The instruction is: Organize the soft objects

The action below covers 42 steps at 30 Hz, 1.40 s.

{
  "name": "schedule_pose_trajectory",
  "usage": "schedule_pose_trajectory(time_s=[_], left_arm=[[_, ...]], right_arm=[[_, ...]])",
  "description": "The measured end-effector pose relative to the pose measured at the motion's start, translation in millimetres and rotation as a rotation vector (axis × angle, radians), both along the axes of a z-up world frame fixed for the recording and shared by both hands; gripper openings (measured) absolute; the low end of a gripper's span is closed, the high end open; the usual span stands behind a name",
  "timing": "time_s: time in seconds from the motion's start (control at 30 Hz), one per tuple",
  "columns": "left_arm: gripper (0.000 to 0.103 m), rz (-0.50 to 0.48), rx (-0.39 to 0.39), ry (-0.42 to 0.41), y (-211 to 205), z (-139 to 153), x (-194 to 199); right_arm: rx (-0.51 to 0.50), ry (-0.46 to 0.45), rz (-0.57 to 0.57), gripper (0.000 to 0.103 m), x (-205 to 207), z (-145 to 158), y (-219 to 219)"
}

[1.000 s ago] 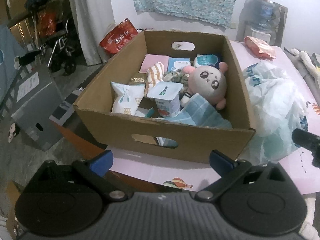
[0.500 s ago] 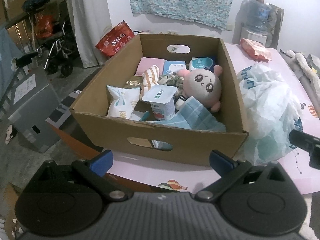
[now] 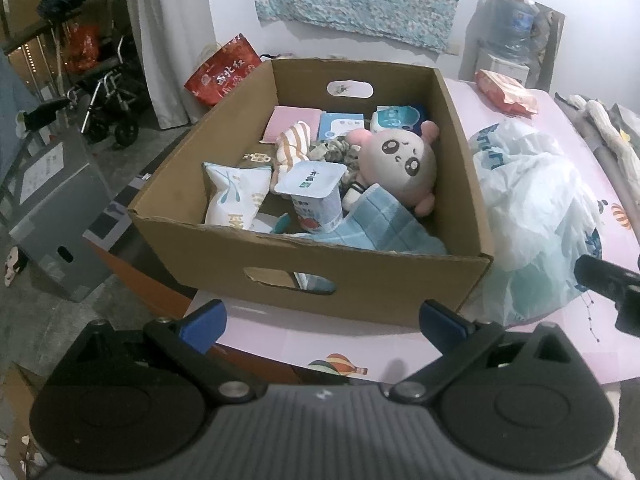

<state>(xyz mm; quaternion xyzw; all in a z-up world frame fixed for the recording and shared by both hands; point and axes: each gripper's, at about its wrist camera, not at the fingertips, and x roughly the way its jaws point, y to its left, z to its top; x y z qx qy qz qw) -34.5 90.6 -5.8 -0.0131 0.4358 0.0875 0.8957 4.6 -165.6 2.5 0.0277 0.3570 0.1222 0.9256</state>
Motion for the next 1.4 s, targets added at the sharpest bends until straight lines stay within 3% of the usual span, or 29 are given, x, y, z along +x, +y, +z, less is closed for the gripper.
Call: schedule_pose_trajectory(time_s=[1.4], left_arm=[[0.103, -0.011, -0.003, 0.025, -5.4, -6.6, 5.3]], right_arm=[[-0.004, 0.031, -0.005, 0.102, 7.9, -9.7, -2.0]])
